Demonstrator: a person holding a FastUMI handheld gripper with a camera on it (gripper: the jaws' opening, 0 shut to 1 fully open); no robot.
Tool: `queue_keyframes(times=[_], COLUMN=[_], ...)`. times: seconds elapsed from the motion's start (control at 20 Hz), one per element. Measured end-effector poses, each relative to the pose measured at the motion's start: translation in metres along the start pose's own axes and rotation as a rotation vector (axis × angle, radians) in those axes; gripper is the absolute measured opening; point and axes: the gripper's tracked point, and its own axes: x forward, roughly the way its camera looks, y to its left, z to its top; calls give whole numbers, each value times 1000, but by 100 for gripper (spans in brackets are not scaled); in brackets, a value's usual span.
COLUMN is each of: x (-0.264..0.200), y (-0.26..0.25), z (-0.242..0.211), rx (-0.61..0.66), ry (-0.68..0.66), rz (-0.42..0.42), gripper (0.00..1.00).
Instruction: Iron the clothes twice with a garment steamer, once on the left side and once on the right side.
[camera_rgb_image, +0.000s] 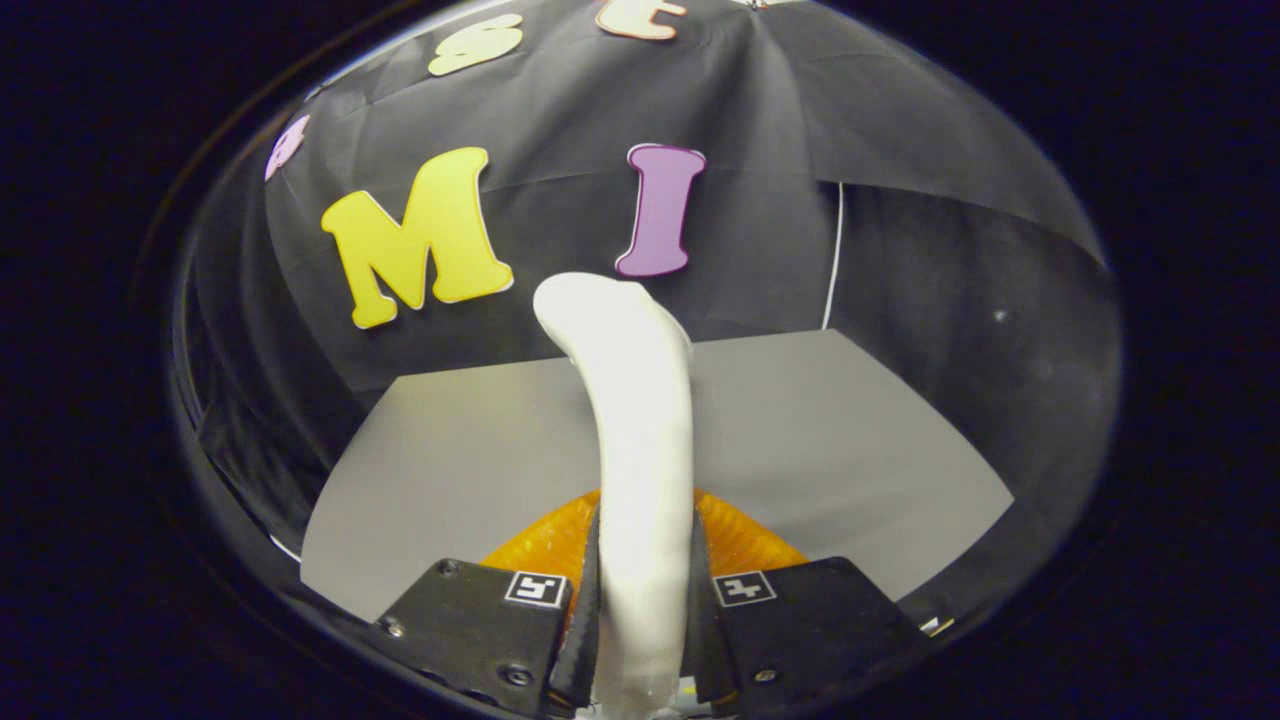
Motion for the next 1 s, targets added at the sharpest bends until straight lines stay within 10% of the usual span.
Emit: queue_keyframes(times=[1.0], x=[-243], y=[193], z=[115], rx=[-120], ry=[-420], rz=[123], gripper=[39])
